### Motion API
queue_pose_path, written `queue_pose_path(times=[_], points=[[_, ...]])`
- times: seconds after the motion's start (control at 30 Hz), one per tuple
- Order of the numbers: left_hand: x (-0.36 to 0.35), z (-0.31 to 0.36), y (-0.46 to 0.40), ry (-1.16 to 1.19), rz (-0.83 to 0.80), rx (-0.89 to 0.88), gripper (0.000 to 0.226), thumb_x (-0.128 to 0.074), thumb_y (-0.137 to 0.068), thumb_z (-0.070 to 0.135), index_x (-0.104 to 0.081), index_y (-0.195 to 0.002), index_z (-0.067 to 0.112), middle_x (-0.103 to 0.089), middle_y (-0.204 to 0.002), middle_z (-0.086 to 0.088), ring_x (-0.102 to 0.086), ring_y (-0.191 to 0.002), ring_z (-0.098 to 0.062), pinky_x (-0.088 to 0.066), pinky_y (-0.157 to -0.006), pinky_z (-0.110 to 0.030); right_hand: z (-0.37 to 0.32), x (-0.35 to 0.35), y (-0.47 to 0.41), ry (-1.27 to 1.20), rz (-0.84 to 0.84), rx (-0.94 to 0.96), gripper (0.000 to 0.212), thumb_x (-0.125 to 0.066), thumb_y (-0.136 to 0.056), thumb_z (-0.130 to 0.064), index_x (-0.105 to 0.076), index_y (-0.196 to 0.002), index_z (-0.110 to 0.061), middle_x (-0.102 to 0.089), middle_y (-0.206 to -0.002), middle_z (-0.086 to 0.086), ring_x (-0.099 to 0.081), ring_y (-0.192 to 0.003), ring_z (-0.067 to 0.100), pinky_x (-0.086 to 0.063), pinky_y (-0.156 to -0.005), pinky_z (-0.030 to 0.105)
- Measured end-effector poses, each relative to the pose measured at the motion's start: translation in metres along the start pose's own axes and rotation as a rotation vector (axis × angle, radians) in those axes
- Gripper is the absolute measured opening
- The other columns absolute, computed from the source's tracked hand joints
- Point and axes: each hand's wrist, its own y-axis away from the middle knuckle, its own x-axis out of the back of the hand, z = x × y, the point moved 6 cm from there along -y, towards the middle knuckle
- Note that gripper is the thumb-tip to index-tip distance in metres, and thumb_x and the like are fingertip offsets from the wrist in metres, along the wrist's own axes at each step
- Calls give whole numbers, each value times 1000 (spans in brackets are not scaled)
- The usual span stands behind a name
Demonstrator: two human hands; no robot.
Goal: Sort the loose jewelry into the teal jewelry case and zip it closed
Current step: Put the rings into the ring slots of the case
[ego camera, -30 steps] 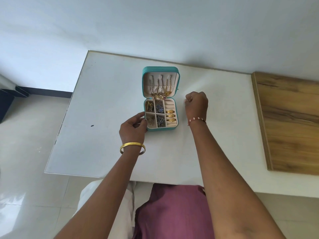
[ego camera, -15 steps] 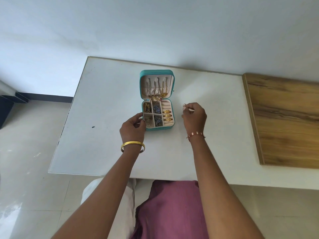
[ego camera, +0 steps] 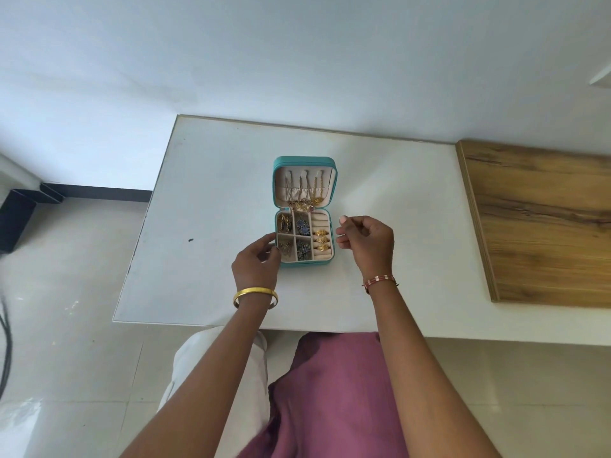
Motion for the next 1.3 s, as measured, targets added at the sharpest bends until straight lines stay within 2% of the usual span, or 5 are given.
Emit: queue_pose_path(times=[0.2,0.5,0.87,1.13,1.3], points=[[5,-7,11,-16,-24,-9,28,-59,-83,7,-67,-109,14,-71,-94,-11,-65,-81,-20,-53,-87,-39,6,-2,14,32,-158,-18,13,-57,-87,1,-64,-97,6,-66,-74,9,-60,-48,1,-54,-54,18],[6,-8,13,-37,-28,-2,28,-58,-84,8,-67,-109,14,-71,-94,-11,-67,-84,-25,-52,-89,-39,7,-19,24,699,-555,106,7,-58,-87,-10,-64,-85,-12,-40,-62,-17,-38,-57,-1,-28,-52,9],[6,-8,13,-35,-25,0,28,-58,-83,8,-67,-109,15,-71,-94,-10,-66,-83,-22,-52,-89,-36,-1,-35,22,954,-652,112,20,-52,-84,-2,-67,-96,-6,-65,-111,14,-58,-102,29,-39,-80,24],[7,-8,13,-29,-22,-6,28,-58,-84,9,-67,-109,15,-72,-95,-11,-67,-84,-22,-52,-89,-36,-5,-41,16,1002,-673,127,14,-60,-81,-4,-71,-89,-6,-69,-101,12,-61,-94,25,-40,-76,22],[7,-9,13,-28,-22,-5,28,-58,-83,9,-67,-110,14,-72,-96,-11,-66,-83,-21,-52,-89,-34,-12,-33,20,862,-545,191,7,-66,-76,0,-70,-79,-4,-55,-66,-6,-50,-68,11,-36,-65,17]])
